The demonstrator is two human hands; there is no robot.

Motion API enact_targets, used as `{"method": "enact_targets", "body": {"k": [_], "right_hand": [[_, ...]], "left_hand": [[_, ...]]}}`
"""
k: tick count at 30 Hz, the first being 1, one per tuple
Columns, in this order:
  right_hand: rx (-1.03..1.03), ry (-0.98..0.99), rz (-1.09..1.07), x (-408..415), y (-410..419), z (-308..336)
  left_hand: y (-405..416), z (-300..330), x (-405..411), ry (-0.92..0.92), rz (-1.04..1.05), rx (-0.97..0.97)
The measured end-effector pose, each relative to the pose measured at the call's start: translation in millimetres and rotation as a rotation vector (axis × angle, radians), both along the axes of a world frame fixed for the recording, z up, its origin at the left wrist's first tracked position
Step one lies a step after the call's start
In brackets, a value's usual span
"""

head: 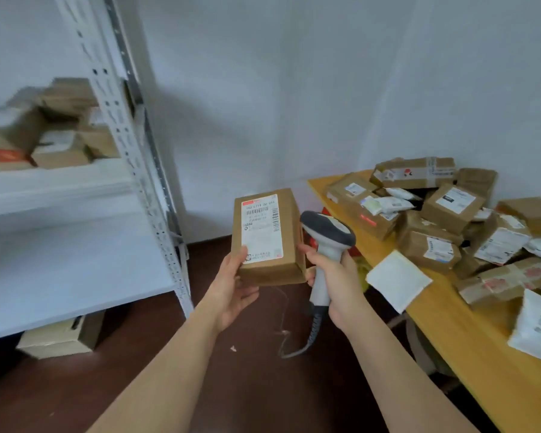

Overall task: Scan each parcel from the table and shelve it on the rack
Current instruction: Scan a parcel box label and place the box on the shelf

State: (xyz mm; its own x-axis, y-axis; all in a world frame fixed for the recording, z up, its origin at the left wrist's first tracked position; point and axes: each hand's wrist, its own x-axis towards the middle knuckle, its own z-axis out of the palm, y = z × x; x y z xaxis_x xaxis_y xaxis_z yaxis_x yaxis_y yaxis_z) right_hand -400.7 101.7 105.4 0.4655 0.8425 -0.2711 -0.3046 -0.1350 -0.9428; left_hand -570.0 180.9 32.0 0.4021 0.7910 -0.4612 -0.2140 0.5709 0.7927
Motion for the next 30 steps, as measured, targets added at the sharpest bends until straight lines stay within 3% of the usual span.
{"method": "enact_targets", "body": {"k": [9,18,30], "right_hand": [[0.025,-0.004,0.306,-219.5,93.5,22.3],[-0.019,-0.112,0.436,-316.5,196.5,31.4],[0.062,-0.044,0.601,-455.4,379.0,85.8]], "left_hand": [[46.1,45.1,-239.4,0.026,0.367,0.048],[119.8,61.1,-344.9,-0.003,0.609,0.033],[266.1,129.1,-503.7,0.072,1.104,0.152]]}}
